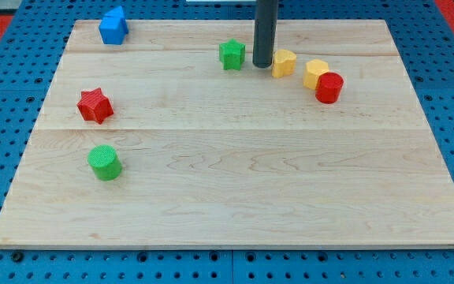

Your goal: Slightly push the green star away from the yellow heart

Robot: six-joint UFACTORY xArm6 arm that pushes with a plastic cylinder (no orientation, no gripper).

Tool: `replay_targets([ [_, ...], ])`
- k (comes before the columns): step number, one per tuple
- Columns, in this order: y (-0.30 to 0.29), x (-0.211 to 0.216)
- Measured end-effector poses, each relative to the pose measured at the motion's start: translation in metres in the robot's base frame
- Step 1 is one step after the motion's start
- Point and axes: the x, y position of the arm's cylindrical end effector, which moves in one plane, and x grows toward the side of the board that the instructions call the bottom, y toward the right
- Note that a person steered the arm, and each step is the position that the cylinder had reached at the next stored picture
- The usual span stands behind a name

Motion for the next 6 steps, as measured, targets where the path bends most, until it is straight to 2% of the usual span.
replay_targets([
  [1, -0.016, -0.031],
  [2, -0.038, -0.012],
  [3, -0.004, 0.021],
  [4, -0.018, 0.025],
  [5, -0.073, 0.025],
  [6, -0.069, 0.025],
])
